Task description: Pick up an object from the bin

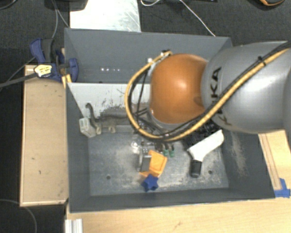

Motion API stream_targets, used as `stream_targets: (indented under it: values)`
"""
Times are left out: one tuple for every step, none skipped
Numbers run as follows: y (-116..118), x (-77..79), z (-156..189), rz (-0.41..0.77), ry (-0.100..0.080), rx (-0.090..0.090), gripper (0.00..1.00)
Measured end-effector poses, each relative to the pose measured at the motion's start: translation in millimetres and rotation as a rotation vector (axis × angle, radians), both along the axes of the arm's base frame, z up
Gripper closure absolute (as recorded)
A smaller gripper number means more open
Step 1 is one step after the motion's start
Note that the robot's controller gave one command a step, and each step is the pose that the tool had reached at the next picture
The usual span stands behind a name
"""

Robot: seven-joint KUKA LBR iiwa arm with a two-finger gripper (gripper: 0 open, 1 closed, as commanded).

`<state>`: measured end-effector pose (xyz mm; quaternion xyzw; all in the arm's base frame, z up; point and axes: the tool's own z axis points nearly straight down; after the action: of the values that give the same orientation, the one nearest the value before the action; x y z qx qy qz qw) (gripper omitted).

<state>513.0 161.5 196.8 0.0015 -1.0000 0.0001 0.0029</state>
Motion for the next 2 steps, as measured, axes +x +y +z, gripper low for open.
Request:
stream_targets:
  values:
    - [-1.0,1.9,4.6,-0.006,-0.008,0.001,0.00]
    - [-70.5,-18.3,-45.2,0.159,0.002,0.000,0.00]
